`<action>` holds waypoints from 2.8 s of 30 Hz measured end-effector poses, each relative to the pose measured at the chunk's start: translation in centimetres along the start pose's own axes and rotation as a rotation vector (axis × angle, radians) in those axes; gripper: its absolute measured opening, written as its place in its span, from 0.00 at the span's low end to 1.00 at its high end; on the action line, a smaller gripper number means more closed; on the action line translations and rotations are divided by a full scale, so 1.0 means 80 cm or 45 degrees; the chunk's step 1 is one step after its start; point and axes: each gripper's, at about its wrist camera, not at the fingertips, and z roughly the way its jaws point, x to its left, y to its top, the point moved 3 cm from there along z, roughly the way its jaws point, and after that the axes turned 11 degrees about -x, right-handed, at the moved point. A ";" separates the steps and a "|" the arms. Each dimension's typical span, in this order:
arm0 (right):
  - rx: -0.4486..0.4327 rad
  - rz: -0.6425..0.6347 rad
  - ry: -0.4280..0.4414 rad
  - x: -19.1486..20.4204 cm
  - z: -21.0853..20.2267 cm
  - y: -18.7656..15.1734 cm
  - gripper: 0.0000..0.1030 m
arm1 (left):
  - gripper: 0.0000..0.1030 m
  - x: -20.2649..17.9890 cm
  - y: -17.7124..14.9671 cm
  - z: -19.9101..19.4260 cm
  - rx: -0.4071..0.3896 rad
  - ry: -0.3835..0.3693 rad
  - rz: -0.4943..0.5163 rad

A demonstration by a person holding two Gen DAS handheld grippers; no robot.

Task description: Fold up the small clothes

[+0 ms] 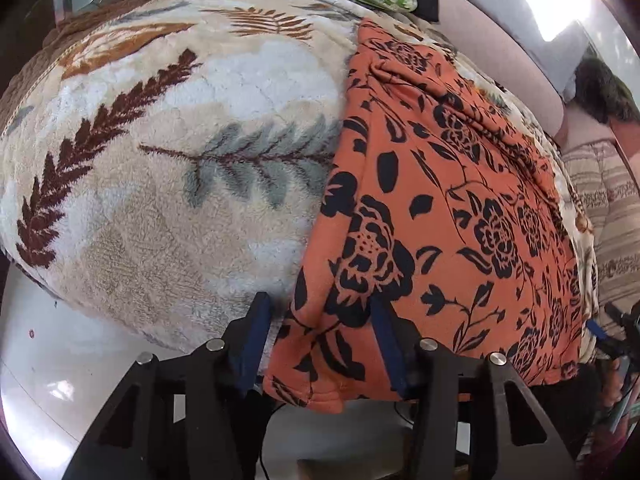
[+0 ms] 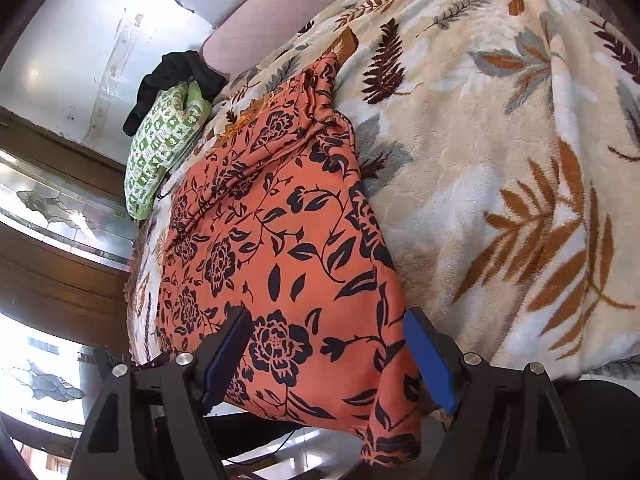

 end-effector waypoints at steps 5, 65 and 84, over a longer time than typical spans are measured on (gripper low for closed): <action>0.055 0.017 -0.028 -0.013 0.001 -0.010 0.77 | 0.42 -0.006 -0.009 -0.009 -0.008 -0.125 0.026; -0.214 0.315 0.123 0.006 0.158 0.242 0.06 | 0.60 -0.072 0.117 -0.004 0.100 -0.352 -0.103; -0.296 0.232 0.246 0.021 0.132 0.214 0.06 | 0.04 -0.124 0.146 0.027 0.032 -0.519 -0.058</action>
